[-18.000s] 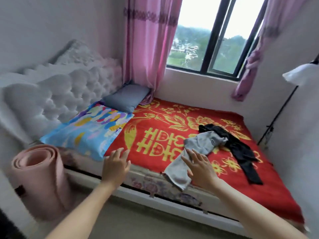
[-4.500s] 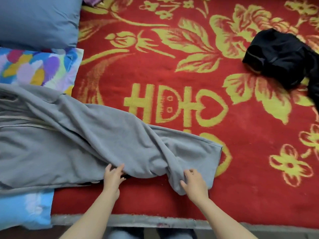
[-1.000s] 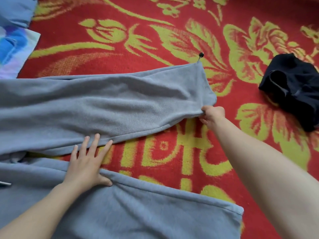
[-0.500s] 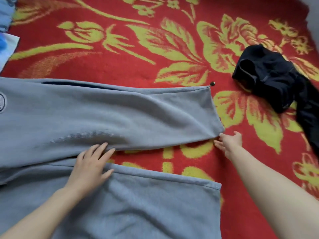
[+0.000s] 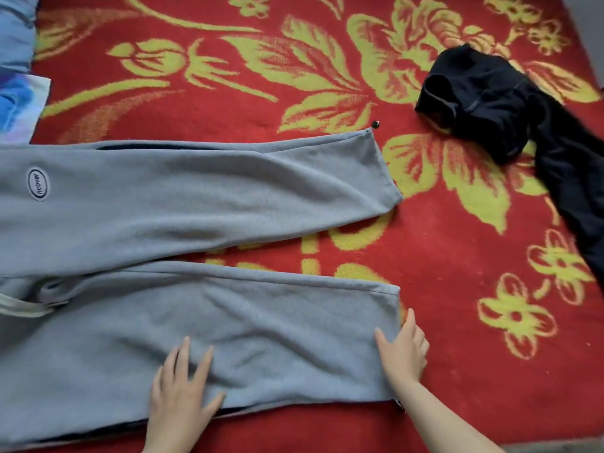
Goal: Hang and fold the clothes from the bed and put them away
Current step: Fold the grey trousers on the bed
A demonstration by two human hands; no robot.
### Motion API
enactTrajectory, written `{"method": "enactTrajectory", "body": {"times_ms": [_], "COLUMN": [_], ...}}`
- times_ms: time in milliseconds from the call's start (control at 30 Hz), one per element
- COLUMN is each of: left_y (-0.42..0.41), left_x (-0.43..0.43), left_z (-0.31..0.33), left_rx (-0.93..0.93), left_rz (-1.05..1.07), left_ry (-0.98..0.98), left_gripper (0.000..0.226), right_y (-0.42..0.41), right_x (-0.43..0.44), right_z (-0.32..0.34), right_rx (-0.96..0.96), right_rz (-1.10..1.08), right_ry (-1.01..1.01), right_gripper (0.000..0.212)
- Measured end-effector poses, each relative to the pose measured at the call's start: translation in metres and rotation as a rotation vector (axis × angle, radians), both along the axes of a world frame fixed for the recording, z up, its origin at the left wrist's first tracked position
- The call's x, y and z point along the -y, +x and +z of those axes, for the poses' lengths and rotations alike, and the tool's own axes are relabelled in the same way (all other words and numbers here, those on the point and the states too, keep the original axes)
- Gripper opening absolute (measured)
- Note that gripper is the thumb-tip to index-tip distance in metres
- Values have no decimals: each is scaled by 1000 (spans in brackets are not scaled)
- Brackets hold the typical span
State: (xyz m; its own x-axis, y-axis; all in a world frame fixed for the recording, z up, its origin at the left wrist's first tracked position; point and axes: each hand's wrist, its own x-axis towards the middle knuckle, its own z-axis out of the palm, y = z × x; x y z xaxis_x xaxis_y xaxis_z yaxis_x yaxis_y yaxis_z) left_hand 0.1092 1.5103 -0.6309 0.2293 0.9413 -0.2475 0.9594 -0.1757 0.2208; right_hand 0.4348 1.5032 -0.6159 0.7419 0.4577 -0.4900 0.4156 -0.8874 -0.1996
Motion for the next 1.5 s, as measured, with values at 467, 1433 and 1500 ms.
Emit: {"method": "enactTrajectory", "body": {"times_ms": [467,1433,1500], "left_y": [-14,70,70], "left_x": [-1,-217,-229], "left_z": [19,1,7], "left_rx": [-6,-132,36], "left_rz": [-290,115,127], "left_ry": [-61,-77,48], "left_gripper": [66,63,59], "right_y": [30,61,65], "right_x": [29,-231,-233], "right_z": [20,15,10], "right_rx": [-366,-227,-160], "right_rz": [-577,2,94], "right_ry": [188,203,218], "right_gripper": [36,58,54]}}
